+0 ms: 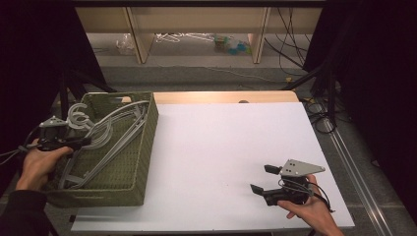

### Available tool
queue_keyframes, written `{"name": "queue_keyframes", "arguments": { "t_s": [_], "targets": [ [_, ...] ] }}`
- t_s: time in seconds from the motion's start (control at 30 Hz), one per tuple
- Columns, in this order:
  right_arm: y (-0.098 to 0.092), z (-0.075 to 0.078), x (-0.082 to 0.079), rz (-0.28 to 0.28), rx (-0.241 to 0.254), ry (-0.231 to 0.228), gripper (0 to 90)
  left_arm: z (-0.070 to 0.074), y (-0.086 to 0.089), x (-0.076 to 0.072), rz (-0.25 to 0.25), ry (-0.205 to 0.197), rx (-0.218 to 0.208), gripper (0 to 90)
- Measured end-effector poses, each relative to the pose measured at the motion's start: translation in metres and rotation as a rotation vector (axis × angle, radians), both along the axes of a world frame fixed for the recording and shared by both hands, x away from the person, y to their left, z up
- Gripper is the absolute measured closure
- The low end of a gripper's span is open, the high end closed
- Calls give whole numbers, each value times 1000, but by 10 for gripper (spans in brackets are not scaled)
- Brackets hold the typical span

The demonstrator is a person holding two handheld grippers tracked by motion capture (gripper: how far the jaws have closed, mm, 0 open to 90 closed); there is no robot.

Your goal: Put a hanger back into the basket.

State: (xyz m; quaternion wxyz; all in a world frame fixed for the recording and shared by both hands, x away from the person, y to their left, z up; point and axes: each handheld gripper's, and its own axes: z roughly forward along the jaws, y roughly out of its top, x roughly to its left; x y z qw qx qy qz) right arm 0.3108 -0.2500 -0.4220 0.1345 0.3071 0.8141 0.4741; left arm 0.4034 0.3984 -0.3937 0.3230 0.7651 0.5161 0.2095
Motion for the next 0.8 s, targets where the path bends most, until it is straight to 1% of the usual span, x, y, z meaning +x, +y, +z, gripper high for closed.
{"name": "queue_keyframes", "arguments": {
  "t_s": [0.03,0.07,0.1,0.13,0.17,0.2,0.23,0.27,0.3,0.37,0.43,0.5,0.57,0.63,0.67,0.7,0.73,0.77,0.8],
  "targets": [
    [0,0,0,3,-2,5,190,-2,-2,0,33,-17,-25,724],
    [0,0,0,2,-2,8,190,-5,-3,1,50,-36,-37,718],
    [0,0,0,3,-3,6,190,-6,-4,1,57,-43,-32,713],
    [0,0,0,4,-2,7,190,-5,-4,1,61,-13,-5,707],
    [0,0,0,4,-2,8,190,-5,-1,1,40,2,34,701],
    [0,0,0,5,0,5,190,-8,-3,2,49,-15,23,691],
    [0,0,0,5,-1,5,190,-9,-3,2,47,-16,28,682],
    [0,0,0,5,-3,4,190,-10,-3,2,52,-6,38,675],
    [0,0,0,3,-4,7,190,-9,-3,2,59,13,55,666],
    [-1,-1,0,-2,0,3,190,-11,-3,1,76,10,65,625],
    [-1,0,0,-3,0,3,190,-10,-2,-2,81,-4,46,586],
    [0,-1,0,-4,-1,3,190,-6,-1,-5,100,-32,40,548],
    [0,-1,1,0,-4,1,190,-4,1,-6,126,-59,5,521],
    [0,-1,1,1,-4,-2,190,-2,2,-8,135,-76,-21,492],
    [0,-1,1,0,0,-1,190,-1,-1,-9,154,-102,-57,477],
    [0,-1,1,-5,-1,0,189,0,-2,-10,145,-112,-55,467],
    [-1,0,1,-8,-13,5,190,1,-3,-11,144,-116,-63,455],
    [0,-1,1,-7,-5,1,190,2,-6,-12,148,-121,-80,436],
    [0,-1,1,0,-1,3,190,3,-8,-13,141,-129,-95,422]
  ]
}}
